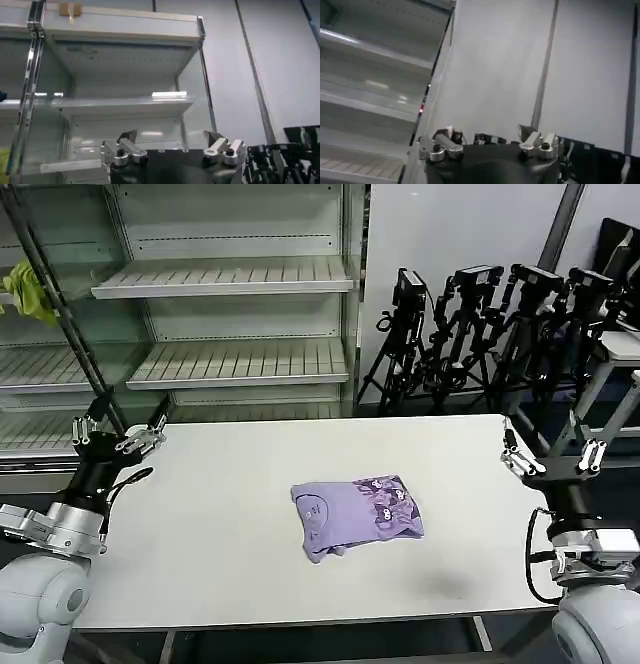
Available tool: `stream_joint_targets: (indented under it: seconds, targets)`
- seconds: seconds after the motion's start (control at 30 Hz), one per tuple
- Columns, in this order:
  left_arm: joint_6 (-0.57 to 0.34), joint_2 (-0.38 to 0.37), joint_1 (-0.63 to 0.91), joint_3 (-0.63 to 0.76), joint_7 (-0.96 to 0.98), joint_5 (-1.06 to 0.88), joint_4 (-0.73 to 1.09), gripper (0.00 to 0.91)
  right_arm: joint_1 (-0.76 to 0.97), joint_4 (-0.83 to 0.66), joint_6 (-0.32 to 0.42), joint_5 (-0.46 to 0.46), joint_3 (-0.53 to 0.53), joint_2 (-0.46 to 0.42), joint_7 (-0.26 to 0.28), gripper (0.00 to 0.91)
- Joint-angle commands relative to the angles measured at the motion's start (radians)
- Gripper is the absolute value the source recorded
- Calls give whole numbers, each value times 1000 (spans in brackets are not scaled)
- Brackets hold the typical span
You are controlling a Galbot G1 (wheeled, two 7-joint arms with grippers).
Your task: Fold and organize the clothes.
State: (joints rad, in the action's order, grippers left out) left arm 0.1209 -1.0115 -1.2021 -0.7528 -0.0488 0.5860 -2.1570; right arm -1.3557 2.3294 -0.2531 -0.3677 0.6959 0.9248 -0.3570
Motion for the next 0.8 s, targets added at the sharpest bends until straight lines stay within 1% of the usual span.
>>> stream_joint_targets:
  seconds: [0.03, 0.8]
  targets:
    - [-9, 4, -3, -3, -5, -6, -4, 907, -34, 15, 22, 28, 35, 26, 14, 907]
    - [-10, 1, -10, -4, -7, -3, -4, 907, -27, 11, 30, 33, 36, 35, 12, 907]
